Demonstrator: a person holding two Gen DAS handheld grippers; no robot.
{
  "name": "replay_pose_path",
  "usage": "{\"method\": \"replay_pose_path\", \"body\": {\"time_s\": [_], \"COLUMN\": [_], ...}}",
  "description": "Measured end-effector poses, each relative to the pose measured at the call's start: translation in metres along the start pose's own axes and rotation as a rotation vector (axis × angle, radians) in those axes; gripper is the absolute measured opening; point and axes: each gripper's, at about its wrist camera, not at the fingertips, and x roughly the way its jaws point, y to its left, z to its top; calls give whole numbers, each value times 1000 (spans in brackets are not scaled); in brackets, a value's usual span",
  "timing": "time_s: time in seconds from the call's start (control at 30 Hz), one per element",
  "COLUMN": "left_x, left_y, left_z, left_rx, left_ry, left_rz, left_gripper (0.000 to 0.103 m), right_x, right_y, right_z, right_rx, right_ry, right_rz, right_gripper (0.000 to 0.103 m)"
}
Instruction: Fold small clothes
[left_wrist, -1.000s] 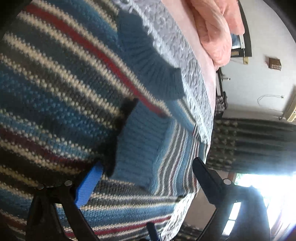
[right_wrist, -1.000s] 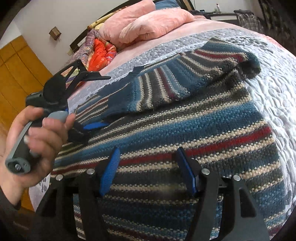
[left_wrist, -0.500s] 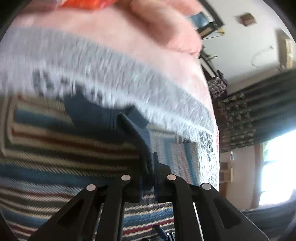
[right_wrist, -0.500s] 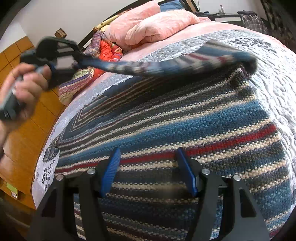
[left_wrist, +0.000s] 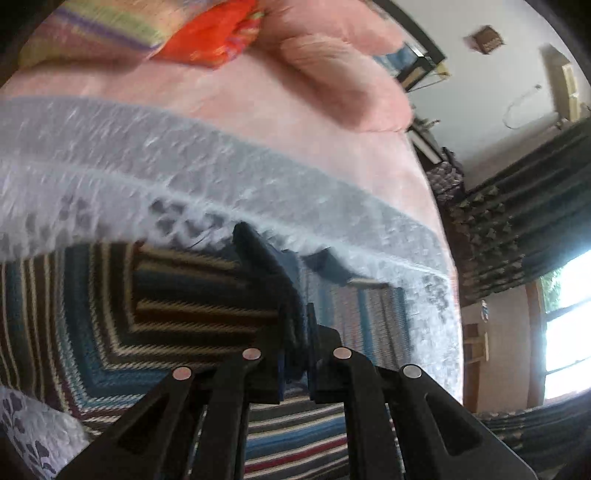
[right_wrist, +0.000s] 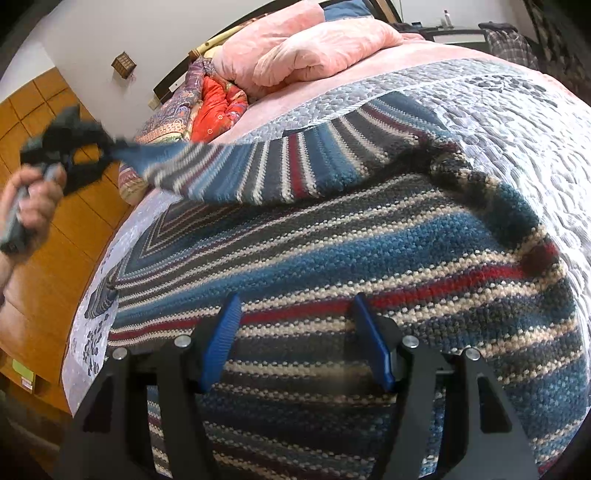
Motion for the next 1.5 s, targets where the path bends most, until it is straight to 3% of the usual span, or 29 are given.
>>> {"method": "replay_pose_path", "body": {"time_s": [0.2, 0.27, 0.33, 0.37, 0.47, 0.6, 0.73, 0.83, 0.9, 0.97, 1.03, 1.17, 1.37, 1.5], "left_x": [42, 57, 54, 43, 16, 33, 68, 64, 46, 25, -15, -92, -202, -221], "left_y": [71, 86, 93, 89, 70, 57, 82, 97, 109, 121, 140, 191, 339, 402], "left_z": [-24, -30, -33, -33, -37, -42, -45, -47, -47, -48, -51, -64, -103, -122], "left_rx": [-78, -101, -121, -118, -95, -81, -129, -154, -181, -195, -206, -263, -523, -672], "left_ry": [67, 123, 112, 66, -42, -3, 58, 56, 32, 8, -50, -182, -345, -401], "left_rz": [113, 151, 241, 277, 202, 76, 160, 130, 138, 166, 143, 135, 227, 225], "left_gripper": [8, 14, 20, 23, 42, 43, 41, 32, 34, 52, 58, 79, 79, 79], "right_x": [0, 0, 0, -1, -2, -2, -3, -4, -4, -3, -3, -2, -1, -1], "right_y": [-2, -2, -1, -1, -1, 3, 3, 2, 2, 5, 9, 18, 46, 68], "right_z": [0, 1, 1, 1, 2, 0, -1, -1, -2, -3, -5, -8, -13, -23], "right_rx": [6, 6, 5, 7, 13, -3, -4, -12, -16, -31, -49, -69, -123, -149], "right_ry": [2, 3, 1, -1, -1, 0, 0, 5, 7, 8, 11, 20, 42, 80], "right_rz": [5, 6, 6, 7, 17, 19, 19, 15, 10, 0, -7, -11, 3, 24], "right_gripper": [63, 63, 63, 63, 63, 63, 63, 63, 63, 63, 63, 63, 63, 63]}}
